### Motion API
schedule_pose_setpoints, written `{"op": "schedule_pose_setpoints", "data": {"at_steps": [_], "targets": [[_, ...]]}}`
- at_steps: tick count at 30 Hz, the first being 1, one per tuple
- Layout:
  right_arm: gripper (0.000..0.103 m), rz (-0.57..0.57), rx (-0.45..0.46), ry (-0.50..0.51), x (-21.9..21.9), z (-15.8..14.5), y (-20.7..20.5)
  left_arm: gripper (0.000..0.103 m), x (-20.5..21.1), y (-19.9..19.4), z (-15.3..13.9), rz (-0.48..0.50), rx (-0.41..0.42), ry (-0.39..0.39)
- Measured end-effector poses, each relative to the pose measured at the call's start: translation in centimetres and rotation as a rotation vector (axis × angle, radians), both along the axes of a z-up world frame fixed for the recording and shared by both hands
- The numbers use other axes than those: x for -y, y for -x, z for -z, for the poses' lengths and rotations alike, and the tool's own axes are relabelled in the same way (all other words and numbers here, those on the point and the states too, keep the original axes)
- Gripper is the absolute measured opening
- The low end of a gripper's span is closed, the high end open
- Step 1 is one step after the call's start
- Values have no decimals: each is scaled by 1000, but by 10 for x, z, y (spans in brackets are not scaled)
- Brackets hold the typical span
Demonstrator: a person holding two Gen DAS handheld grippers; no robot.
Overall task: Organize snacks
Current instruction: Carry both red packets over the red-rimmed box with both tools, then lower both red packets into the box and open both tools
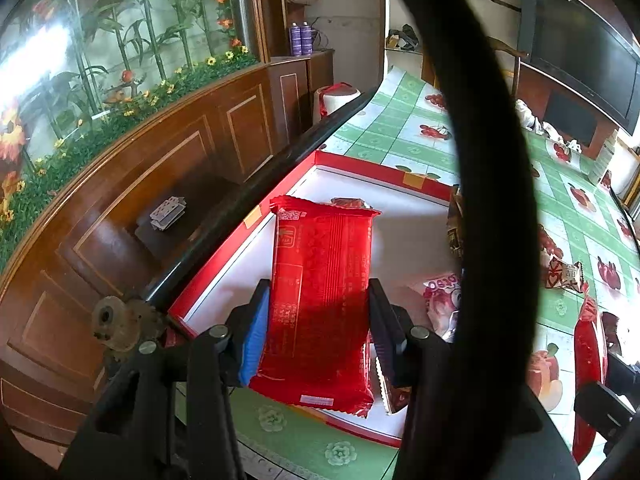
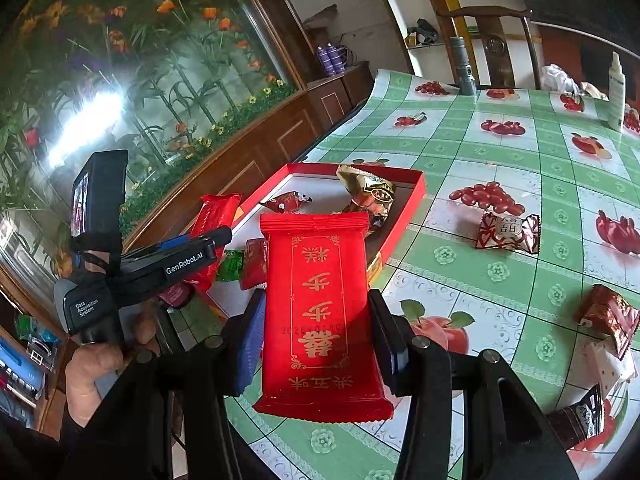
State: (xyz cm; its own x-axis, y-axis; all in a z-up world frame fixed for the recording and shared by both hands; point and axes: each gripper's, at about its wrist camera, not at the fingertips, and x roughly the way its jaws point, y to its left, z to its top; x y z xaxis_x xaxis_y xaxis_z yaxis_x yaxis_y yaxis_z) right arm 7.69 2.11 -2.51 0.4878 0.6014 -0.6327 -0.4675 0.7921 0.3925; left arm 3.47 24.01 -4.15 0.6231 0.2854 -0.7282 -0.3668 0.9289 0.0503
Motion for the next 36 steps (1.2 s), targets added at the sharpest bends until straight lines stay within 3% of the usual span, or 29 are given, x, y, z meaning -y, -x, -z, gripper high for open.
{"op": "schedule_pose_setpoints", "data": {"at_steps": [17, 36], "targets": [[48, -22, -57, 16, -19, 20, -18, 48, -39, -1, 11, -72, -32, 22], [48, -64, -32, 80, -96, 26, -79, 48, -54, -12, 31, -64, -94, 67]]}}
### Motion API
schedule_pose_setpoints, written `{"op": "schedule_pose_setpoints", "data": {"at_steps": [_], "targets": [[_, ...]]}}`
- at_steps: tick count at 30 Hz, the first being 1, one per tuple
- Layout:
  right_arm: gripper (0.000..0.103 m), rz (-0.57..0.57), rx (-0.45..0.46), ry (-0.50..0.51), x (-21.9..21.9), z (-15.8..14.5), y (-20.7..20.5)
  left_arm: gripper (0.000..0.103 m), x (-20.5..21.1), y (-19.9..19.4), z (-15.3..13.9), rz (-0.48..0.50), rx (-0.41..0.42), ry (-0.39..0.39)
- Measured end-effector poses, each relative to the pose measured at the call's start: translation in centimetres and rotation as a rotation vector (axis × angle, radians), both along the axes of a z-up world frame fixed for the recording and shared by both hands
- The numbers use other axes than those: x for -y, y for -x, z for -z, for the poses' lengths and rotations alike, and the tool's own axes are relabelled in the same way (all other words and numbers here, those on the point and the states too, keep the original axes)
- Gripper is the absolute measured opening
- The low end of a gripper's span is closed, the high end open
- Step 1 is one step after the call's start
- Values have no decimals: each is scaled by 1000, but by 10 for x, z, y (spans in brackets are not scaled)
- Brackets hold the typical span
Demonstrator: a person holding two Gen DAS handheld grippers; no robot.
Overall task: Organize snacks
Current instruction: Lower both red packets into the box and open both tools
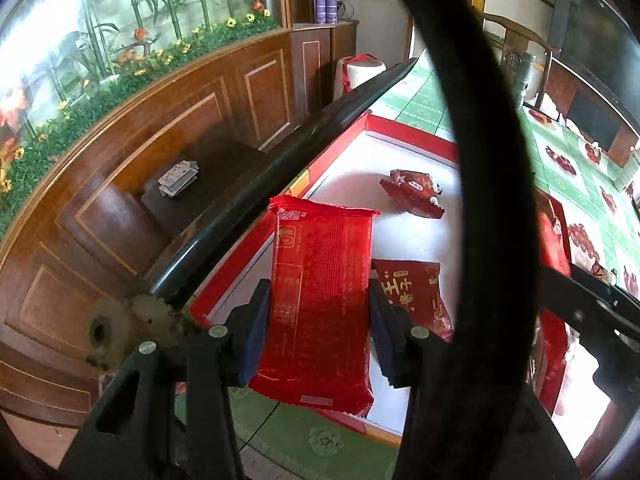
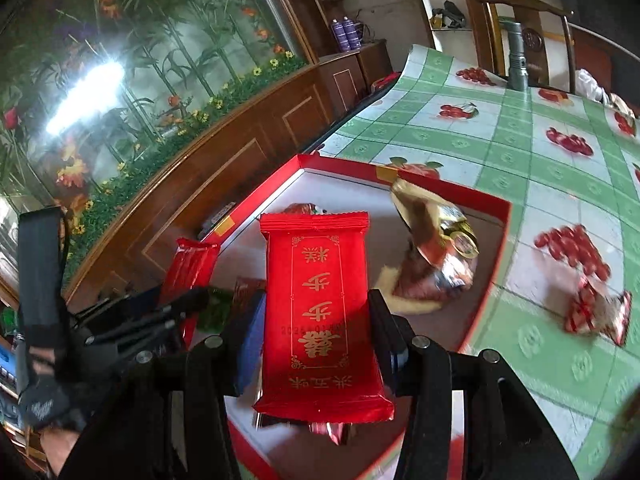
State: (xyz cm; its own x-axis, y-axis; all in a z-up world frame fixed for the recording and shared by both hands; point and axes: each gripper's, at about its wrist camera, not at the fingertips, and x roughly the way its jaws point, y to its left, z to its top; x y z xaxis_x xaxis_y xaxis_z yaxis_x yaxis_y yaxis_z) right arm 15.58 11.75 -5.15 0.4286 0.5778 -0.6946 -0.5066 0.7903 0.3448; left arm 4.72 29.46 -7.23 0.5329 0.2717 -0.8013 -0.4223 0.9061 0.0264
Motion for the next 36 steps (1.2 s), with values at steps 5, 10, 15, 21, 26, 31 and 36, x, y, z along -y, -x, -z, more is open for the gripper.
{"op": "schedule_pose_setpoints", "data": {"at_steps": [5, 10, 15, 21, 26, 31, 36], "targets": [[48, 9, -9, 20, -13, 7, -15, 48, -1, -8, 3, 2, -9, 1], [48, 8, -8, 33, -22, 13, -21, 48, -5, -13, 8, 0, -20, 3], [48, 5, 9, 79, -30, 16, -25, 48, -6, -14, 7, -7, -17, -11], [48, -5, 19, 108, -35, 18, -26, 48, -7, -14, 6, -9, -16, -13], [51, -6, -1, 114, -35, 19, -27, 49, -7, -12, 3, -13, -6, -12], [52, -3, 12, 85, -24, 8, -16, 57, -4, -7, -6, -17, 10, -30], [53, 26, 44, 48, 5, -11, 5, 63, 1, -3, -12, -14, 23, -39]]}}
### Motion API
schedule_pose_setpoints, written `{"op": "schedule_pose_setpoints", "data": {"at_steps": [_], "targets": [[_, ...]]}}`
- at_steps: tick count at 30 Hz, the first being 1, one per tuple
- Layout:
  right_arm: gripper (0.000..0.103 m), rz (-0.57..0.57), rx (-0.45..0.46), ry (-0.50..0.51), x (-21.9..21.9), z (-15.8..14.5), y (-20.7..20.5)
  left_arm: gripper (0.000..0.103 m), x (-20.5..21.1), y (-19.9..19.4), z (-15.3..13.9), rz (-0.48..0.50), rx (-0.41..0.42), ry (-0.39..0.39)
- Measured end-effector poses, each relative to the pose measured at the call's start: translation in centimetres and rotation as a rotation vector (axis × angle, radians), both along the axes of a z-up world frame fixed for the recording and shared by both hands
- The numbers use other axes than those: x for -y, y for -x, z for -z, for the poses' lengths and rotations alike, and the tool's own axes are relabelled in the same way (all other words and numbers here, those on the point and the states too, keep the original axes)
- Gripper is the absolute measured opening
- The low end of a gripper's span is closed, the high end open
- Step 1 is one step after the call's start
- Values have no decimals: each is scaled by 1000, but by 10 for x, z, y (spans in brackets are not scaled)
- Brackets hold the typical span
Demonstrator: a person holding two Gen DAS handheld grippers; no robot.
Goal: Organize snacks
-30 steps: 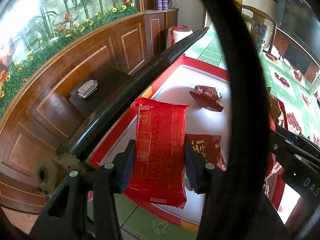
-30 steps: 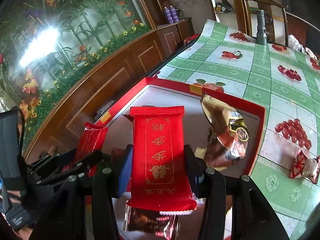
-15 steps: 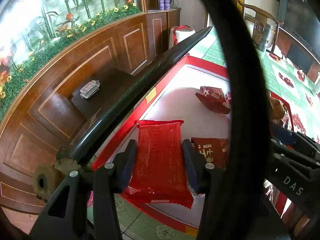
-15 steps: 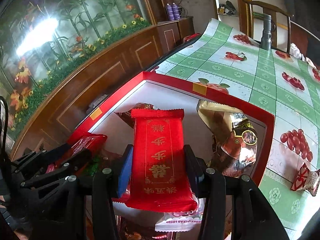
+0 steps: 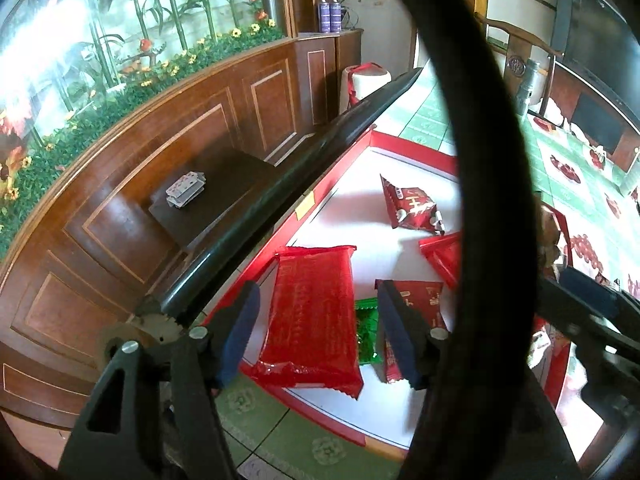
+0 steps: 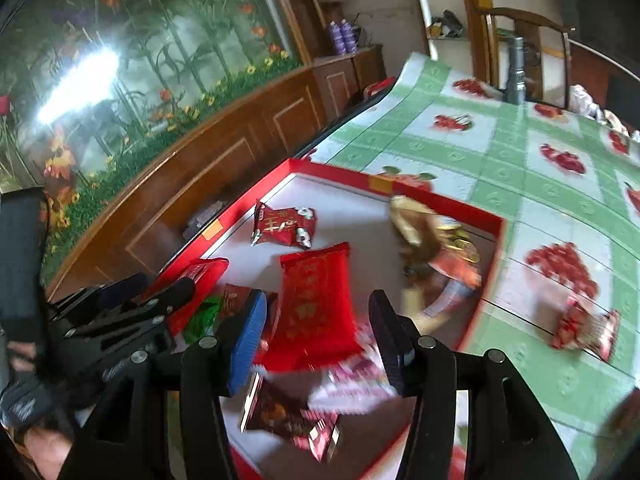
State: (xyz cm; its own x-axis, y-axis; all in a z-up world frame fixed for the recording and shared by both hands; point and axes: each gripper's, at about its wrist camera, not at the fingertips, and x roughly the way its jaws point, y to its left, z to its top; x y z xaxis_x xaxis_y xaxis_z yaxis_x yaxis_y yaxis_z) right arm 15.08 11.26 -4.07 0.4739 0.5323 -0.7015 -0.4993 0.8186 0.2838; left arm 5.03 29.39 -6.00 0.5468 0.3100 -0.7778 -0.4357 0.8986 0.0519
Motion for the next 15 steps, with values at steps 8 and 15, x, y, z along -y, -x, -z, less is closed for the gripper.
{"op": "schedule_pose_setpoints", "data": {"at_steps": [8, 15], "targets": [[58, 77, 16, -48, 56, -12, 29, 70, 25, 6, -9, 33, 8, -22], [61, 153, 19, -65, 102, -12, 50, 79, 54, 13, -19, 76, 24, -58]]}}
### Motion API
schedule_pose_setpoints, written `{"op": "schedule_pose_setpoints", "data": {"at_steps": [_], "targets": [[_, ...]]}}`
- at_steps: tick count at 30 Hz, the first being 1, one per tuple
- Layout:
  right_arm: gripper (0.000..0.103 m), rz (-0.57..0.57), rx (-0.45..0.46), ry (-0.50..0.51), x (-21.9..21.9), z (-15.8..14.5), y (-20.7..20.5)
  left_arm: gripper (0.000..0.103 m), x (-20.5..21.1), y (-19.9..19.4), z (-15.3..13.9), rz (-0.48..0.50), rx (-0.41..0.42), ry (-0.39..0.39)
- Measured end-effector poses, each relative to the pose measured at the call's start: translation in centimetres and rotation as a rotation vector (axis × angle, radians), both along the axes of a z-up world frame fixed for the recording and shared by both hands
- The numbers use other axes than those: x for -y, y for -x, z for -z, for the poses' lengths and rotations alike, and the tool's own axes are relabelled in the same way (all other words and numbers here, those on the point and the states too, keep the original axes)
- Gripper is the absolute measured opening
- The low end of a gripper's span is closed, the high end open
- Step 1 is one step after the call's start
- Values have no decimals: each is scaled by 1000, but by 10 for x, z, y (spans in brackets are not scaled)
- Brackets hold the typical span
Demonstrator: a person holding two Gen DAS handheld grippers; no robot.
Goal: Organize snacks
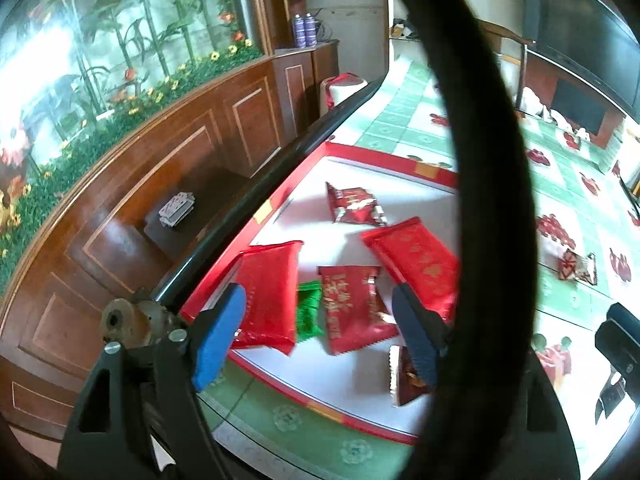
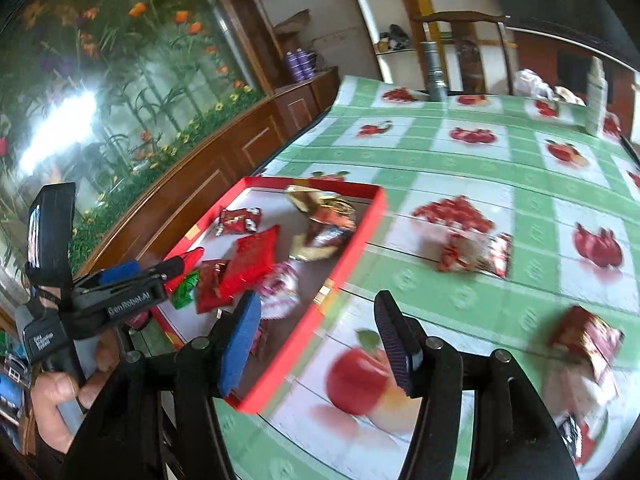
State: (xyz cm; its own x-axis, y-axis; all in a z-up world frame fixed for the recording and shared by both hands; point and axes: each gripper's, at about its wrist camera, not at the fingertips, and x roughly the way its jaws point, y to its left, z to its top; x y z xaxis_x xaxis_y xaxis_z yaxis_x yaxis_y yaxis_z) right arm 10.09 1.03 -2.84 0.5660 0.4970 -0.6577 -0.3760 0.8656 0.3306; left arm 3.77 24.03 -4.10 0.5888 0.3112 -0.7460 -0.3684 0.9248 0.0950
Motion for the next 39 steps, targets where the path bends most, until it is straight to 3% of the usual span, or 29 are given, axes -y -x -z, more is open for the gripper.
{"op": "schedule_pose_setpoints", "data": {"at_steps": [18, 39], "targets": [[64, 235, -86, -34, 122, 37, 50, 81, 74, -1, 1, 126, -40, -45], [64, 342, -125, -45, 180, 53, 82, 82, 146, -4, 16, 289, -110, -42]]}}
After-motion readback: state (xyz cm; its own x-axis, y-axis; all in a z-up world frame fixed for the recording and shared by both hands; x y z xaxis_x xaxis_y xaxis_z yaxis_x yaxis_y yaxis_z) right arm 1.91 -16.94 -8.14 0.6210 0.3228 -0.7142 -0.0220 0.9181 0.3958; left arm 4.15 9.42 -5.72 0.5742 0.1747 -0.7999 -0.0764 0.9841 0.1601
